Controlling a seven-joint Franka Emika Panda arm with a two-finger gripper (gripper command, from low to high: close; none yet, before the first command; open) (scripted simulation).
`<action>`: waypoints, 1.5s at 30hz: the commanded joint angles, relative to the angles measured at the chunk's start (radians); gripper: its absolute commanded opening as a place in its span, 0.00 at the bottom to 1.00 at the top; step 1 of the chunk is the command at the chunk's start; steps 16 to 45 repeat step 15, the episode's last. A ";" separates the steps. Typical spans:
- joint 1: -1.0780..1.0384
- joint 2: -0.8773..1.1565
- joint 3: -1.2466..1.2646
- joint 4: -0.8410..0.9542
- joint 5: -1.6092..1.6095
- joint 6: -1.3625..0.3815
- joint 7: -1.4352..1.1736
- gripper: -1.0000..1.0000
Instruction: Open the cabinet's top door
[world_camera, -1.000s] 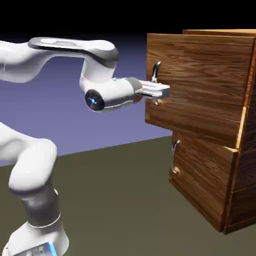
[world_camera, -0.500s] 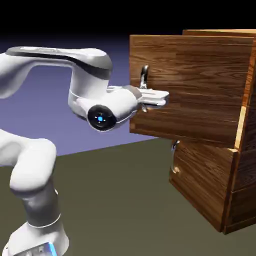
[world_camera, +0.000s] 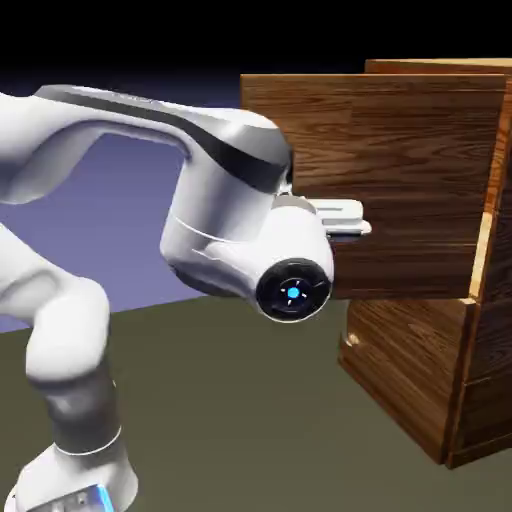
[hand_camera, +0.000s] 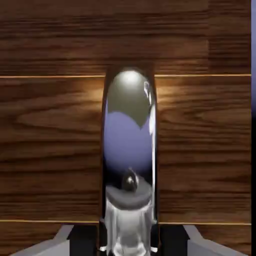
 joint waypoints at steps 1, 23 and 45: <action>0.022 0.034 -0.034 0.035 -0.013 -0.045 -0.012 0.00; 0.191 0.537 -0.380 0.434 -0.014 -0.595 -0.246 0.00; 0.191 0.537 -0.380 0.434 -0.014 -0.595 -0.246 0.00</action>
